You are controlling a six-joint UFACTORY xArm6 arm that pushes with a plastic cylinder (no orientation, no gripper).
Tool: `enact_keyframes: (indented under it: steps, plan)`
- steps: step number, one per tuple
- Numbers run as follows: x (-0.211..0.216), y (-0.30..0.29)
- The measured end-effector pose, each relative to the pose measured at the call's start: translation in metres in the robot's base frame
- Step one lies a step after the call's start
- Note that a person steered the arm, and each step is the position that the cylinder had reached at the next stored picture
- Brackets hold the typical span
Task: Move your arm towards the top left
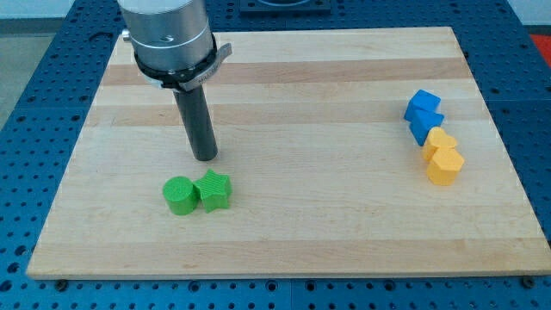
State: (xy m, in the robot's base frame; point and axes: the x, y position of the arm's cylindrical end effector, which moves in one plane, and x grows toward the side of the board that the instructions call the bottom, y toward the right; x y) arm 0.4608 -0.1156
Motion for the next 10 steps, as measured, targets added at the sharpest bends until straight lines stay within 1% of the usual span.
enact_keyframes:
  steps: [2, 3, 4, 5, 6, 7, 8, 10]
  plan:
    - [0.0, -0.011]
    - [-0.041, -0.02]
    - [-0.111, -0.031]
    - [-0.137, -0.038]
    - [-0.137, -0.038]
    - [-0.137, -0.07]
    - [-0.143, -0.116]
    - [-0.268, -0.11]
